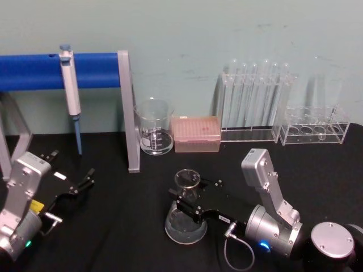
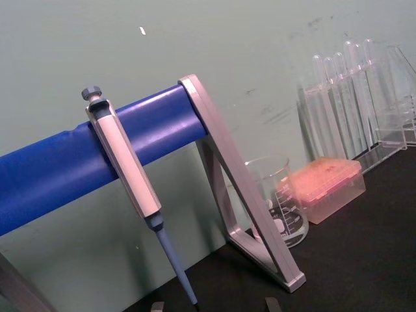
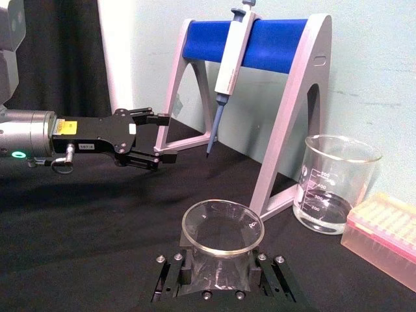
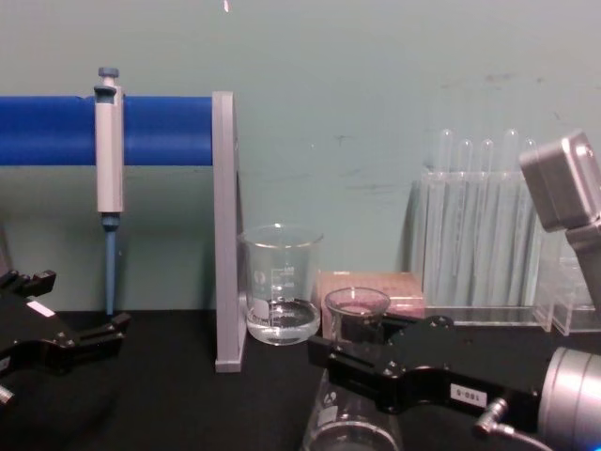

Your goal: Grasp the erlenmeyer flask with one hand, shake it three times, then place it back.

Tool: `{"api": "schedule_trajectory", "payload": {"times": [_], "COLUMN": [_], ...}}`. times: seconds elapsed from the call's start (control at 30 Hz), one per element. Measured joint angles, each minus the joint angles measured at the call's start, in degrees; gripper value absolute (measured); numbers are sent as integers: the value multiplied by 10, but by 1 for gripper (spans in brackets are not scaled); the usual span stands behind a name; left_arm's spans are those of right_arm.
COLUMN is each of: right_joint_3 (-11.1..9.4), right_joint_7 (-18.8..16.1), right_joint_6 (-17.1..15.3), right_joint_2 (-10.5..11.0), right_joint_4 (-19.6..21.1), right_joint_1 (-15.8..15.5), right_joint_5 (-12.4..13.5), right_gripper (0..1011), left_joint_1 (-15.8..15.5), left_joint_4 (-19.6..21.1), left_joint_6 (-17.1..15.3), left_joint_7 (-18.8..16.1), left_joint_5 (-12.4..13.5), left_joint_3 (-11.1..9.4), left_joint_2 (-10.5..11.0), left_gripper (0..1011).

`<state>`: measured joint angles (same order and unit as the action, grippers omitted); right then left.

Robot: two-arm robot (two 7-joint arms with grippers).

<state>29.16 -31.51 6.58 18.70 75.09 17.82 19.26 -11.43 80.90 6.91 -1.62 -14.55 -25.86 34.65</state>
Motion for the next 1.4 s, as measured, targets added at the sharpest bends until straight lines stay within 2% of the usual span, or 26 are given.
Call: {"api": "schedule_trajectory", "payload": {"times": [0.4, 0.7, 1.4], "right_joint_3": [0, -2, -27], "right_joint_7": [1, 8, 25], "right_joint_6": [0, -5, -15], "right_joint_2": [0, 5, 13], "right_joint_4": [0, 20, 75], "right_joint_1": [0, -6, -24], "right_joint_5": [0, -8, 14], "right_gripper": [451, 451, 451], "left_joint_1": [0, 0, 0], "left_joint_4": [0, 0, 0], "left_joint_6": [0, 0, 0], "left_joint_7": [0, 0, 0], "left_joint_5": [0, 0, 0], "left_joint_3": [0, 0, 0], "left_joint_2": [0, 0, 0], "left_gripper": [1001, 1001, 1001]}}
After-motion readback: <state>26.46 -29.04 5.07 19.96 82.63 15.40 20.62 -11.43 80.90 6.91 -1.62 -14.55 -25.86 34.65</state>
